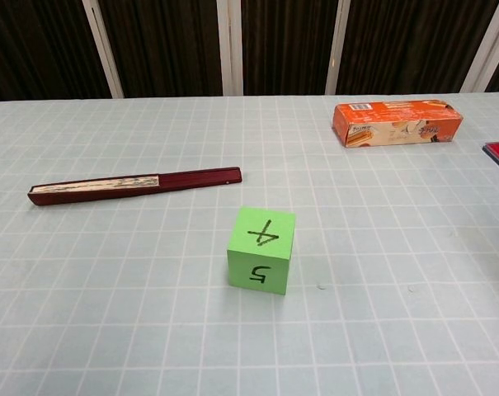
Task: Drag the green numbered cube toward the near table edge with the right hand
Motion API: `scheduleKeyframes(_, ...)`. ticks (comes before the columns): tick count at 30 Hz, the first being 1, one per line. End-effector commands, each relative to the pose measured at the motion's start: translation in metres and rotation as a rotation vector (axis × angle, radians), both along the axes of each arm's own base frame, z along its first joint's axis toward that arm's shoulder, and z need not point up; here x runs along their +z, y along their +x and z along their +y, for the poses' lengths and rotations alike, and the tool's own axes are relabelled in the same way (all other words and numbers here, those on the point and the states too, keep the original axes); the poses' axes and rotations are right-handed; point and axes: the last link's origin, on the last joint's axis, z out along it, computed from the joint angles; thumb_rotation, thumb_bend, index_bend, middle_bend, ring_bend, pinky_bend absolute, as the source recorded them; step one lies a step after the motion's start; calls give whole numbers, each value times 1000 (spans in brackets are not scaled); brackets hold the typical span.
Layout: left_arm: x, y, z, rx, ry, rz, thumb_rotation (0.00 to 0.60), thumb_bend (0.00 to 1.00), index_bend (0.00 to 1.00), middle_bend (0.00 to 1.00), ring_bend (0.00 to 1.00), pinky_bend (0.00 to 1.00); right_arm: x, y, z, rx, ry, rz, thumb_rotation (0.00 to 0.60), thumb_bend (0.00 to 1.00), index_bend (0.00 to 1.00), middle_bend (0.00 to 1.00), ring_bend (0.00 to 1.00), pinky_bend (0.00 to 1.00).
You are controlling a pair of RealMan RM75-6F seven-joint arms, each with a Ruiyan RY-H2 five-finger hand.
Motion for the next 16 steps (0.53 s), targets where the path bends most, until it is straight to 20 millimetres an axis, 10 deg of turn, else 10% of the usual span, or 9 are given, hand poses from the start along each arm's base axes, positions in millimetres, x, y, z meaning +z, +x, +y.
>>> scheduleKeyframes(1,-1,1,0,-3,-1,0,600,438,86,0,0,41,-2,-25,34,41,-35,52,600,527,216,135,111,14)
scheduleKeyframes(16,-8,2,5,-24,-39,-8,600,438,86,0,0,42,0,-35,44,-10,-81,97,600,523,201,115,99,5)
